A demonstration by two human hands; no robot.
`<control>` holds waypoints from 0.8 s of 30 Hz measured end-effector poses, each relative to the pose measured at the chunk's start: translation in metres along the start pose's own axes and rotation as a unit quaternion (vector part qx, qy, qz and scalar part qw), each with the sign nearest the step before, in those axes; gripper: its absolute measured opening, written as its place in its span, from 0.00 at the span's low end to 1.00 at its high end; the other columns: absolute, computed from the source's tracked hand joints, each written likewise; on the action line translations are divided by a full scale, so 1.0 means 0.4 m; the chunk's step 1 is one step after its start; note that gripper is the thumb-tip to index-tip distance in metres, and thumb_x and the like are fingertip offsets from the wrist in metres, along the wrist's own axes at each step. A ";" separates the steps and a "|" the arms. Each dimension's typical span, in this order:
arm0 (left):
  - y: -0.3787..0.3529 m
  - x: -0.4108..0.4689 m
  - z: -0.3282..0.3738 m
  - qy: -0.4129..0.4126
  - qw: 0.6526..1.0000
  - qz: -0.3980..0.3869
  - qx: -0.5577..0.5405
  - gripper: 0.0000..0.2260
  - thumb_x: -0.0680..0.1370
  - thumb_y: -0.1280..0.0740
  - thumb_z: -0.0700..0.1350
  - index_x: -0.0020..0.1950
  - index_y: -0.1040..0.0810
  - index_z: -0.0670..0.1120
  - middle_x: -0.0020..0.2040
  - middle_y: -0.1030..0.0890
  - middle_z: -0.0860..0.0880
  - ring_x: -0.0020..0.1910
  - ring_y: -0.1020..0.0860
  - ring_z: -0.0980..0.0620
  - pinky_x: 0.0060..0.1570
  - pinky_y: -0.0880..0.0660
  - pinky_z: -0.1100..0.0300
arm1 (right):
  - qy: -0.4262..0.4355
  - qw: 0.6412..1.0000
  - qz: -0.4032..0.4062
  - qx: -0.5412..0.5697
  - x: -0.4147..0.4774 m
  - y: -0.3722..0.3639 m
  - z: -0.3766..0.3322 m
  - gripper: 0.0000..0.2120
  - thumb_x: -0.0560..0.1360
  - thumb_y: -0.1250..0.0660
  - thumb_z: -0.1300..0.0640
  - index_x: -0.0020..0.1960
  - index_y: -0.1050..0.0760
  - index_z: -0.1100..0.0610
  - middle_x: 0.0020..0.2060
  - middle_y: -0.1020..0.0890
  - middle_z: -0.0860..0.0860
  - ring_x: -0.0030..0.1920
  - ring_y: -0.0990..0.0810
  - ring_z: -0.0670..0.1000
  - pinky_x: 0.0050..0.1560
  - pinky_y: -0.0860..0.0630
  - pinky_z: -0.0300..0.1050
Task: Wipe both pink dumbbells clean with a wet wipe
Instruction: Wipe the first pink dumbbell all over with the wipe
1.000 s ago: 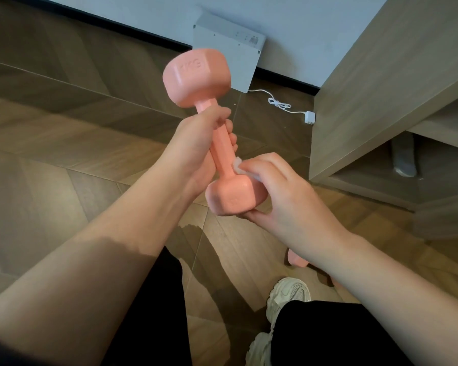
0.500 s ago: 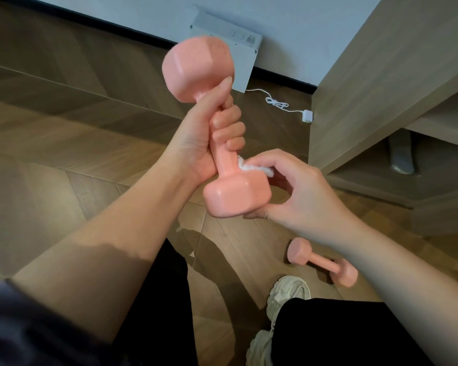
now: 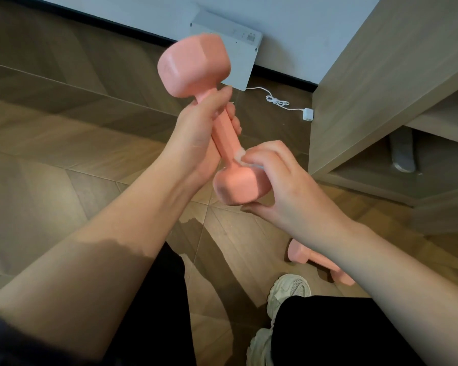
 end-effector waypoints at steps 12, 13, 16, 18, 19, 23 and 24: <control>-0.002 -0.014 0.013 0.049 0.983 -0.133 -0.119 0.13 0.79 0.37 0.46 0.35 0.30 0.47 0.37 0.18 0.49 0.38 0.17 0.51 0.43 0.19 0.57 | -0.090 0.983 0.024 0.158 -0.012 0.051 -0.029 0.32 0.57 0.16 0.53 0.57 0.27 0.49 0.54 0.23 0.41 0.56 0.23 0.43 0.53 0.26 0.38; -0.003 -0.016 0.014 0.050 0.986 -0.115 -0.113 0.15 0.79 0.37 0.47 0.33 0.33 0.48 0.28 0.24 0.52 0.27 0.24 0.55 0.33 0.22 0.60 | -0.093 0.984 0.020 0.151 -0.012 0.048 -0.030 0.32 0.57 0.16 0.53 0.57 0.27 0.50 0.53 0.23 0.41 0.55 0.24 0.43 0.53 0.26 0.39; -0.011 -0.022 0.016 0.042 0.992 -0.082 -0.082 0.19 0.81 0.38 0.47 0.31 0.37 0.49 0.21 0.39 0.54 0.19 0.41 0.57 0.22 0.37 0.64 | -0.082 0.990 0.024 0.112 -0.013 0.034 -0.032 0.32 0.58 0.16 0.53 0.57 0.26 0.54 0.53 0.22 0.45 0.53 0.24 0.43 0.51 0.27 0.41; -0.012 -0.022 0.016 0.027 0.996 -0.055 -0.060 0.19 0.80 0.38 0.46 0.31 0.38 0.49 0.21 0.40 0.54 0.19 0.42 0.56 0.22 0.39 0.64 | -0.040 0.996 0.028 0.080 -0.011 0.025 -0.031 0.30 0.61 0.18 0.55 0.58 0.26 0.58 0.54 0.23 0.48 0.53 0.25 0.45 0.51 0.28 0.41; -0.011 -0.022 0.016 0.018 0.998 -0.039 -0.049 0.18 0.80 0.37 0.45 0.31 0.38 0.49 0.21 0.40 0.54 0.19 0.42 0.56 0.22 0.39 0.63 | -0.019 0.997 0.022 0.069 -0.010 0.021 -0.030 0.28 0.63 0.19 0.57 0.58 0.26 0.60 0.55 0.23 0.50 0.54 0.25 0.46 0.52 0.27 0.41; 0.003 -0.025 0.018 -0.020 1.000 0.005 0.009 0.18 0.79 0.36 0.43 0.31 0.38 0.48 0.22 0.40 0.52 0.20 0.42 0.54 0.23 0.40 0.62 | -0.005 0.995 -0.044 0.092 -0.008 0.026 -0.026 0.24 0.72 0.27 0.50 0.64 0.26 0.59 0.61 0.24 0.50 0.62 0.25 0.45 0.62 0.27 0.44; 0.006 -0.026 0.018 -0.030 0.999 0.007 0.024 0.18 0.79 0.36 0.41 0.31 0.38 0.47 0.22 0.40 0.51 0.20 0.42 0.53 0.24 0.40 0.62 | -0.013 0.993 -0.050 0.105 -0.008 0.029 -0.026 0.22 0.75 0.32 0.49 0.65 0.25 0.59 0.62 0.24 0.49 0.63 0.25 0.45 0.63 0.27 0.43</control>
Point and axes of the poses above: each hand's wrist, its own x-axis towards the middle knuckle, its own y-axis out of the back of the hand, z = x × y, the point moved 2 cm from there along x, towards the middle knuckle
